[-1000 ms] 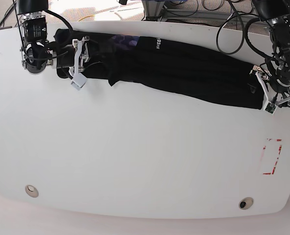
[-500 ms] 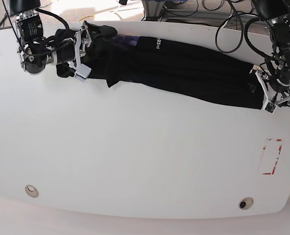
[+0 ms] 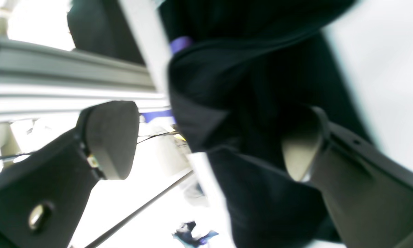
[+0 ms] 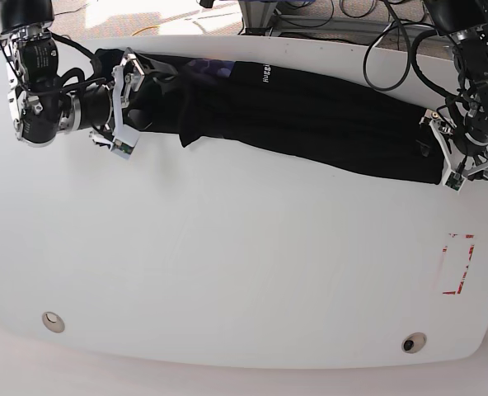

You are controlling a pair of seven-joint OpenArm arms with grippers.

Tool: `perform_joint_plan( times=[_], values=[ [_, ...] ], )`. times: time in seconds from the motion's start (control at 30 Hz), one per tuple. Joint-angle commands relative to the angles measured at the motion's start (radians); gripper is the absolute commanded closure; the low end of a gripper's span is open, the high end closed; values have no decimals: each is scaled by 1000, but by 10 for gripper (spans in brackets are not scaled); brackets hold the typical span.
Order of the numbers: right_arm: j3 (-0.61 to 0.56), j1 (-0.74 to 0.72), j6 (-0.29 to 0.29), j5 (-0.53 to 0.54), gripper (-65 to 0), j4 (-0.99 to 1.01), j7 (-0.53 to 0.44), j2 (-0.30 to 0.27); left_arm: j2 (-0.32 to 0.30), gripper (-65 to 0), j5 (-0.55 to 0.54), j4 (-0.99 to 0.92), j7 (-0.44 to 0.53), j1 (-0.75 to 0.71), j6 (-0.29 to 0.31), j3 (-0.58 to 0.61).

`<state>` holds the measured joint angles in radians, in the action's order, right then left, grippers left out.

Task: Layout the t-shirt on the table in an organized manner, then fold the t-shirt properly
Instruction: 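Grasp the bunched shirt end with the right gripper and tuck it inward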

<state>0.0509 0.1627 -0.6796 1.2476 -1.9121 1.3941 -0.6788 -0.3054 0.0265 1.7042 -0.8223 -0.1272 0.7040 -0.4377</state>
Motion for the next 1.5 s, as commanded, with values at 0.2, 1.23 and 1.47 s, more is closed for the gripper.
perform_joint_plan(
  times=[0.2, 1.23, 1.47],
  values=[
    [112, -58, -1, -88, -465, -14, -48, 77, -16, -650, -3, 15, 11, 11, -6, -5],
    [19, 111, -19, -368, -22, -97, -104, 252, -16, -650, -4, 17, 10, 13, -6, -5],
    [-32, 157, -19, -266, -22, -117, -69, 209, -16, -650, -4, 17, 10, 14, -6, -5]
  ],
)
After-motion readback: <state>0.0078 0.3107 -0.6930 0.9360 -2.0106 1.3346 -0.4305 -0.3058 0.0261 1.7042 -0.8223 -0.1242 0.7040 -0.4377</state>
